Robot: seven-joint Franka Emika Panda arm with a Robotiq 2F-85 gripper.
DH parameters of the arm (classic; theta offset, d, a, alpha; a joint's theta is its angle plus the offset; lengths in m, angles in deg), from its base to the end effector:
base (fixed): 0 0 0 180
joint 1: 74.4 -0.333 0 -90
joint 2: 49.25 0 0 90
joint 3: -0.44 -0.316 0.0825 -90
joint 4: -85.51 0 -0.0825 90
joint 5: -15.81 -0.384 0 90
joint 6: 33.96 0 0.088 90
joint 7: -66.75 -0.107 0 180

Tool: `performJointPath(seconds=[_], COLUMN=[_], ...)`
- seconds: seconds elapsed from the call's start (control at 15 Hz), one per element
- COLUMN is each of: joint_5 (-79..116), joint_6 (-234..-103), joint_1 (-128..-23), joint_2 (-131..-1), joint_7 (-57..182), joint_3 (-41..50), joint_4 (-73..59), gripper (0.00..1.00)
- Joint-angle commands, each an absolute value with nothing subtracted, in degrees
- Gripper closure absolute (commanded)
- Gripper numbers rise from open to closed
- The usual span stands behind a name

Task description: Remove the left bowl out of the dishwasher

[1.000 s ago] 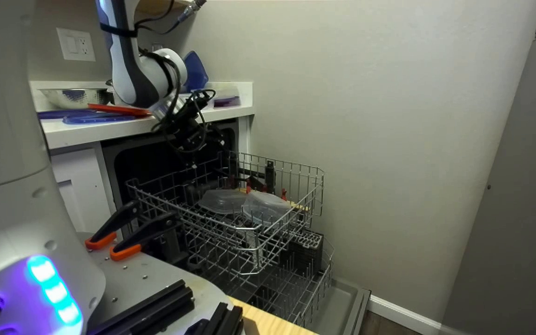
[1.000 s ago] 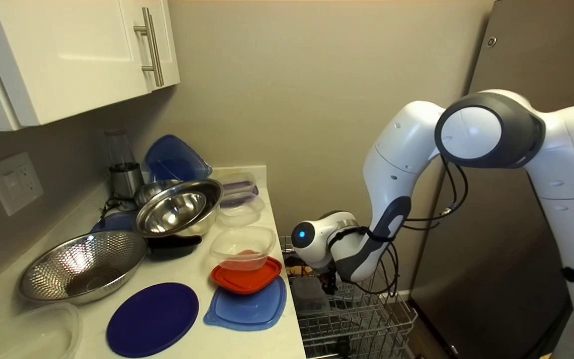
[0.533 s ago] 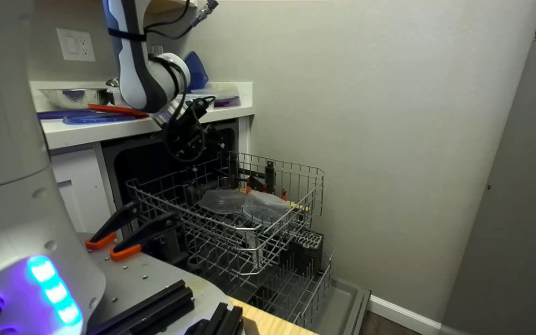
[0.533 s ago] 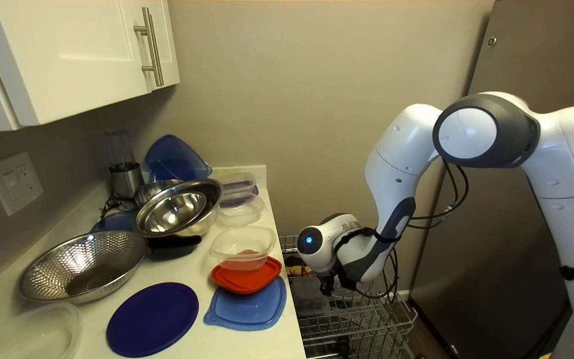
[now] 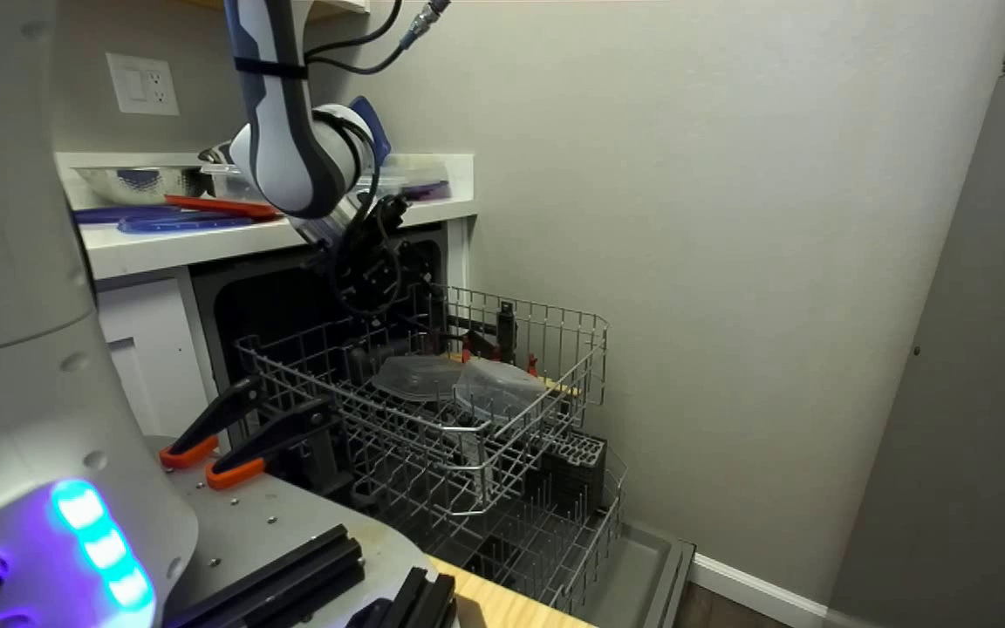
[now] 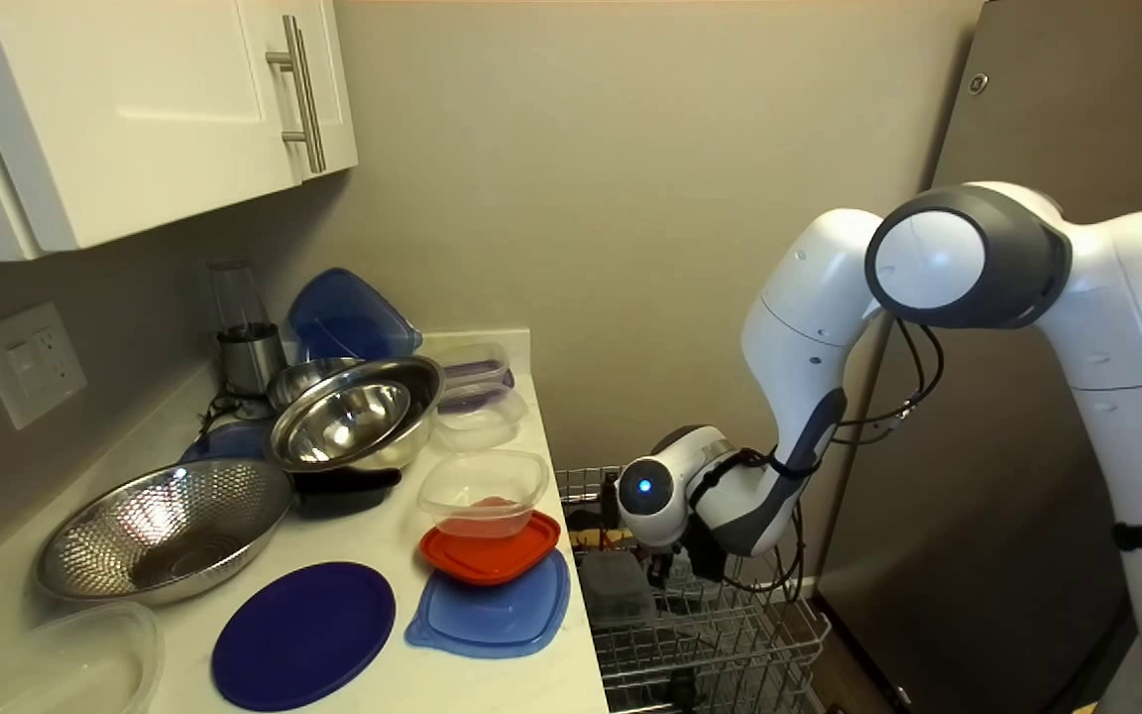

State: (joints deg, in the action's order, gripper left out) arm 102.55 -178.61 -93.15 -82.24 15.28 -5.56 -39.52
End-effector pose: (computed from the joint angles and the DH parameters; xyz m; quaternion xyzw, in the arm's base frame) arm 0.4613 0.2285 0.1022 0.8545 0.4118 0.1362 0.2857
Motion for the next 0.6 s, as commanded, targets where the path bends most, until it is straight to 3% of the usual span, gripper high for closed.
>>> performJointPath(seconds=[0.0, 0.53], joint_5=[103.1, 102.9], joint_6=[-177.7, -177.9], joint_1=[-90.7, -89.8], joint_2=[-82.3, -82.2], joint_7=[15.4, 15.4], joint_3=[-8.1, -9.0], joint_4=[-39.7, -40.2], gripper=[0.0, 0.0])
